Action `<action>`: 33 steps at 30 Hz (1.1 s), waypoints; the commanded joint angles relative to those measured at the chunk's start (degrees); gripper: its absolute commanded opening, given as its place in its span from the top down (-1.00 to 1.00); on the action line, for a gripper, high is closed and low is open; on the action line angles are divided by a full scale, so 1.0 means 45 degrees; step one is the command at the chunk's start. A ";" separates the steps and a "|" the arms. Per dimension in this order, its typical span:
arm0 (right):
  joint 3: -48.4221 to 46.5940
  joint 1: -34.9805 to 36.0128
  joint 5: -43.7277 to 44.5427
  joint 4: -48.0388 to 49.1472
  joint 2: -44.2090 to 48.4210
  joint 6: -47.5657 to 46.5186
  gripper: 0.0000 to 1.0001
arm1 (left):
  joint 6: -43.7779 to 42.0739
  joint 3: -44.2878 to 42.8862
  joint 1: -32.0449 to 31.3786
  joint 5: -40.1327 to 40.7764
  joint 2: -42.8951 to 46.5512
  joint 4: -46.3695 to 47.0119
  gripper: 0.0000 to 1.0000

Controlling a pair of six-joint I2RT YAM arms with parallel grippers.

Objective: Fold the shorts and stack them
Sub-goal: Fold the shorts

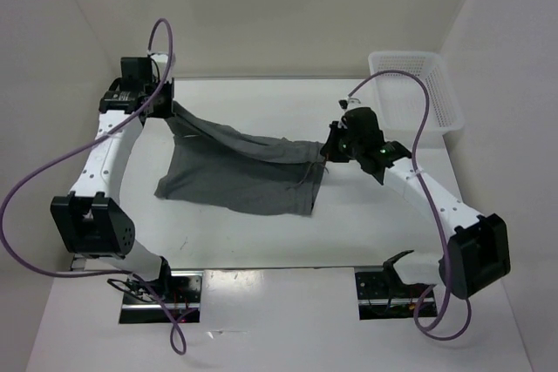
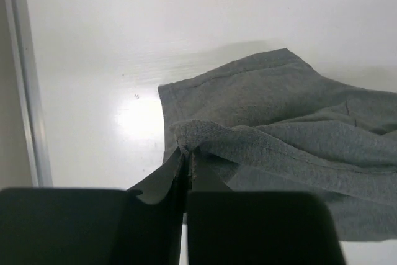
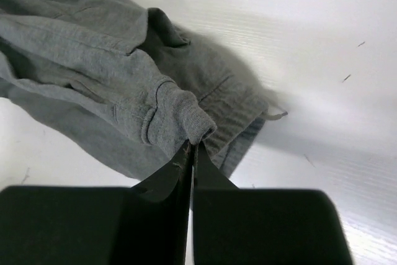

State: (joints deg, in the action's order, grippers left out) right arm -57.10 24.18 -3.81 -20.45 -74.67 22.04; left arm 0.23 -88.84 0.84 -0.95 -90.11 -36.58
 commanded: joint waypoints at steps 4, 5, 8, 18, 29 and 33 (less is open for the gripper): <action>0.1510 0.1322 0.0027 -0.0710 0.1650 0.2007 1.00 | -0.0051 0.2237 0.0573 0.0485 0.1623 -0.1421 1.00; 0.1865 0.1634 -0.0166 -0.0710 0.1653 0.2499 1.00 | -0.0051 0.3363 0.0575 0.0485 0.1760 -0.1422 1.00; 0.2980 0.3234 -0.0169 -0.0456 0.1809 0.4059 1.00 | -0.0051 0.5360 0.0575 0.0815 0.2735 -0.0782 1.00; 0.4779 0.3981 0.1567 -0.0767 0.1399 0.5960 0.77 | -0.0051 0.8861 0.1003 0.1950 0.3539 0.0822 0.99; 0.4898 0.3981 0.1297 -0.1765 0.3309 0.6839 -0.05 | -0.0051 0.9683 0.1315 0.2225 0.4026 -0.1847 0.13; 0.4896 0.3981 0.1433 -0.1999 0.4893 0.7444 -0.11 | -0.0051 0.8631 0.1434 0.1131 0.4027 -0.2692 0.08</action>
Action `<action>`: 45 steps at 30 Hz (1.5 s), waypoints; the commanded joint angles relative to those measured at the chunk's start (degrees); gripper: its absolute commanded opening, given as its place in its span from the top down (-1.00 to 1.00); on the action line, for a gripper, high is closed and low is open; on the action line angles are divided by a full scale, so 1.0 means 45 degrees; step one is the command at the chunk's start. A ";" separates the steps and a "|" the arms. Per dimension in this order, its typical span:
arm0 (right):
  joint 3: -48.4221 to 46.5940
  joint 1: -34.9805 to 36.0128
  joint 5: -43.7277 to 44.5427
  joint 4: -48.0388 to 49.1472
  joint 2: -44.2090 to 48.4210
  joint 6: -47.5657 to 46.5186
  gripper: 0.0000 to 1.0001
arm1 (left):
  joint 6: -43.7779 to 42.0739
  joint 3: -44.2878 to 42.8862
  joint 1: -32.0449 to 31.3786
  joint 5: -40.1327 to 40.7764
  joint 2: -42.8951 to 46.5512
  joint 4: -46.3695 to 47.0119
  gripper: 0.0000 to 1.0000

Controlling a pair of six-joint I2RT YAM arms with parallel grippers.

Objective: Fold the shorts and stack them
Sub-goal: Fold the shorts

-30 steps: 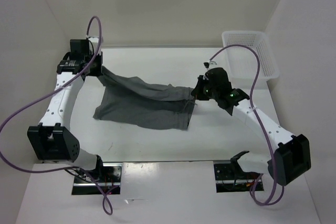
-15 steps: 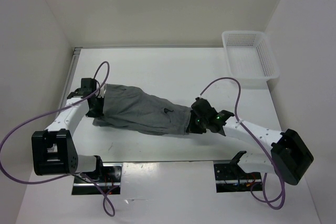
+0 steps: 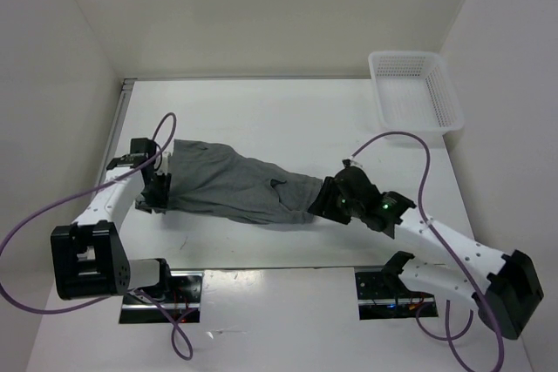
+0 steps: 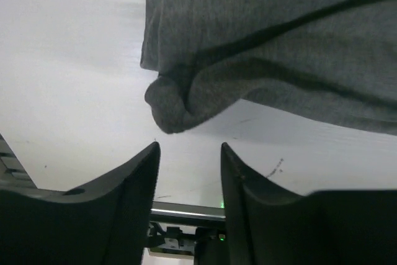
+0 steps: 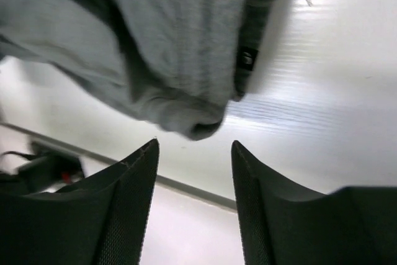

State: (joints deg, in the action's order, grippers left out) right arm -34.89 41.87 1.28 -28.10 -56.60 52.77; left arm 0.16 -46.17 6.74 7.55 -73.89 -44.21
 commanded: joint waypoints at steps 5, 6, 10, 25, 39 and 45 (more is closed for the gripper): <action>-0.0134 0.0052 0.0458 0.0617 0.0122 0.0616 -0.39 | -0.0036 -0.2510 0.0240 -0.1794 -0.0005 0.2005 -0.54; -0.0136 0.0052 0.0458 0.0619 -0.0173 0.0616 -0.44 | -0.0036 -0.2629 0.0240 -0.1795 -0.0316 0.2591 -0.54; -0.0429 0.0052 0.1024 0.1105 -0.1716 0.0344 -0.61 | -0.0036 -0.2630 -0.0130 -0.1485 -0.1293 0.5036 -0.58; -0.0685 0.0052 -0.0050 0.2748 -0.5255 -0.0811 -0.30 | -0.0036 -0.6009 0.0904 -0.2088 -0.6819 0.4804 -0.31; -0.0546 0.0052 0.0087 0.2631 -0.5116 -0.0809 -0.05 | -0.0036 -0.6242 0.1041 -0.3182 -0.8032 0.3554 0.00; -0.0664 0.0052 -0.0050 0.2767 -0.5235 -0.0927 0.10 | -0.0036 -0.6691 0.1041 -0.3163 -0.7820 0.3554 0.77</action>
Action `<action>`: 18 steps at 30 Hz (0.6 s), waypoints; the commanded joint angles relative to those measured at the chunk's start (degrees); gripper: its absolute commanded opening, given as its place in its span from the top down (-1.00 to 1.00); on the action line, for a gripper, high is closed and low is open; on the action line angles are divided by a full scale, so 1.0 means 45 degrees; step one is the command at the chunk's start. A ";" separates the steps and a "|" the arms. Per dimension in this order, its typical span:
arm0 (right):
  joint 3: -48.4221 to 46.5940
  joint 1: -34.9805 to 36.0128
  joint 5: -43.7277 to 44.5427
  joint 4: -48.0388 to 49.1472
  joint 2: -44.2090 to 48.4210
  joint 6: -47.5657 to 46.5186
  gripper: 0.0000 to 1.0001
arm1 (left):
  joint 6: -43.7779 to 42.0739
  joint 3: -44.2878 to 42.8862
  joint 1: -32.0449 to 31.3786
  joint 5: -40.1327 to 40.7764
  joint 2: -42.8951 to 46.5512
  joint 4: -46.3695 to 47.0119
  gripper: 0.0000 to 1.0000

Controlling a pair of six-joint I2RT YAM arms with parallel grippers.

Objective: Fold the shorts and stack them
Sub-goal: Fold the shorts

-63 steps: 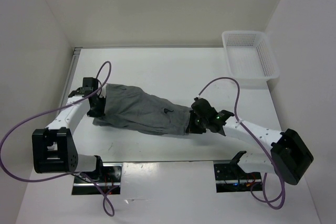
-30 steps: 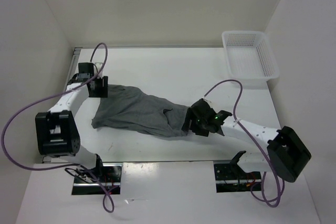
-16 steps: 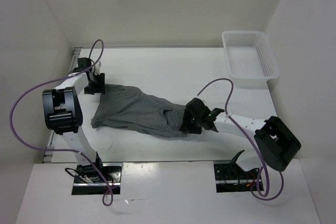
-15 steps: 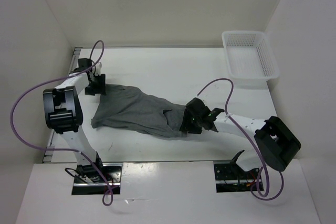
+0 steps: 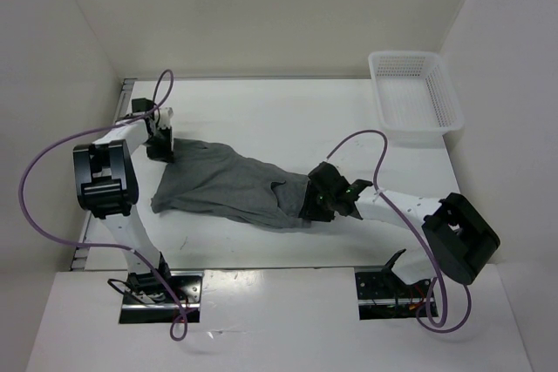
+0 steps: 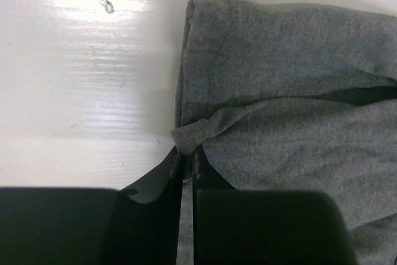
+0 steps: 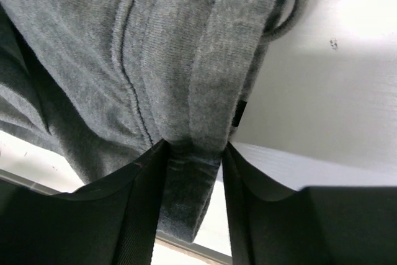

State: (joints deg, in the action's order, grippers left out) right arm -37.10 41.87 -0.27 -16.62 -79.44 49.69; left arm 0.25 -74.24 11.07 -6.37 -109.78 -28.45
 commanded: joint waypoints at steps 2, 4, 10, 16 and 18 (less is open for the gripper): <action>-0.0173 -0.0085 0.0004 0.0217 -0.0490 -0.0358 0.34 | -0.0056 -0.0612 0.0079 -0.0069 0.0583 0.0189 0.93; -0.0173 -0.0357 0.0002 0.0334 -0.0665 -0.0359 0.57 | -0.0056 -0.0749 0.0079 0.0049 0.1071 0.0189 0.99; -0.0173 -0.0767 -0.0115 0.0334 -0.0941 -0.0592 1.00 | -0.0056 -0.1296 0.0079 0.0049 0.1893 0.0072 0.96; -0.0290 -0.1450 0.0157 0.0082 -0.0571 -0.1256 1.00 | -0.0056 -0.2016 0.0079 -0.0225 0.1584 0.0636 0.87; -0.0406 -0.1648 0.0276 -0.0056 -0.0570 -0.1646 1.00 | -0.0056 -0.2427 0.0079 -0.0342 0.1194 0.0638 0.82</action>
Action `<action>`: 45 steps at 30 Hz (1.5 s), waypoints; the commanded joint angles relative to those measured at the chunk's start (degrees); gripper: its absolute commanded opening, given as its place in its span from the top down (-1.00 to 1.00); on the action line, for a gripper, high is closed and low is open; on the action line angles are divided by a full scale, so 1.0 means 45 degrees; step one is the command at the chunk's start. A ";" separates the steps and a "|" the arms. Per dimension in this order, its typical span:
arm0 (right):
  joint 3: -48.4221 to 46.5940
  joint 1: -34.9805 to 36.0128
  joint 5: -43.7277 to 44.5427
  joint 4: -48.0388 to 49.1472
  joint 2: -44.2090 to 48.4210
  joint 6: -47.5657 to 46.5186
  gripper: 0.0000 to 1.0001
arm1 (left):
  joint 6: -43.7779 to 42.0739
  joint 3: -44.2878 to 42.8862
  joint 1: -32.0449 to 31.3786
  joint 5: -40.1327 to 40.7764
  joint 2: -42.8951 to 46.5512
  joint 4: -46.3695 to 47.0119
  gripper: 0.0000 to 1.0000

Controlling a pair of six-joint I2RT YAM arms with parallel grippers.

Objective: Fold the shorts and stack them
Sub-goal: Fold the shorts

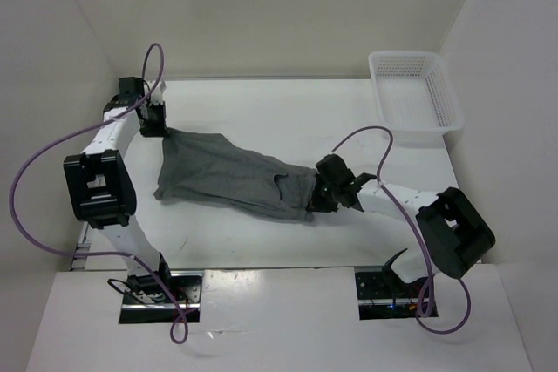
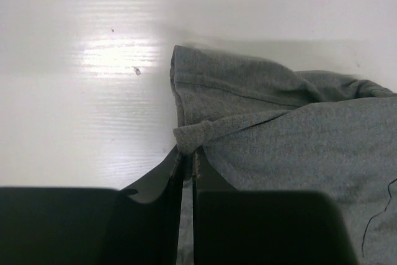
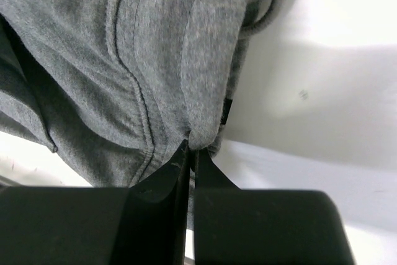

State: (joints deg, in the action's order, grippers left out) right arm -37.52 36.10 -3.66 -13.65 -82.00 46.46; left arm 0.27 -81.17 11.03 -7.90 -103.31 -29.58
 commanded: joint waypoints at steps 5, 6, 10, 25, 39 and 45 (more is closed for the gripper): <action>-0.0704 -0.0794 0.1164 -0.0969 -0.0001 -0.1437 0.94 | -0.0061 -0.1688 0.0089 0.0330 -0.1826 0.1066 0.75; -0.0822 -0.0795 0.1165 -0.0971 -0.0001 -0.1553 0.94 | -0.0061 -0.2038 0.0089 0.0465 -0.2157 0.1066 0.75; -0.0979 -0.1047 0.1593 -0.1243 -0.0001 -0.2021 0.97 | -0.0061 -0.2606 -0.0145 0.0117 -0.2123 0.1066 0.56; -0.1800 -0.1674 0.1712 -0.1244 -0.0022 -0.2804 0.26 | -0.0061 -0.2587 -0.0634 0.1228 -0.3583 0.0695 -0.10; -0.1507 -0.1791 0.1712 -0.1361 0.0350 -0.2550 0.26 | -0.0061 -0.2803 -0.0634 -0.0178 -0.3625 -0.1199 0.14; -0.1624 -0.1791 0.1712 -0.1478 0.0350 -0.2668 0.26 | -0.0061 -0.2803 -0.0634 -0.0061 -0.3781 -0.1844 0.10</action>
State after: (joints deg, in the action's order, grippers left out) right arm -43.90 28.45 2.66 -19.31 -82.17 35.03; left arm 0.21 -94.28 7.99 -7.18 -122.37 -35.64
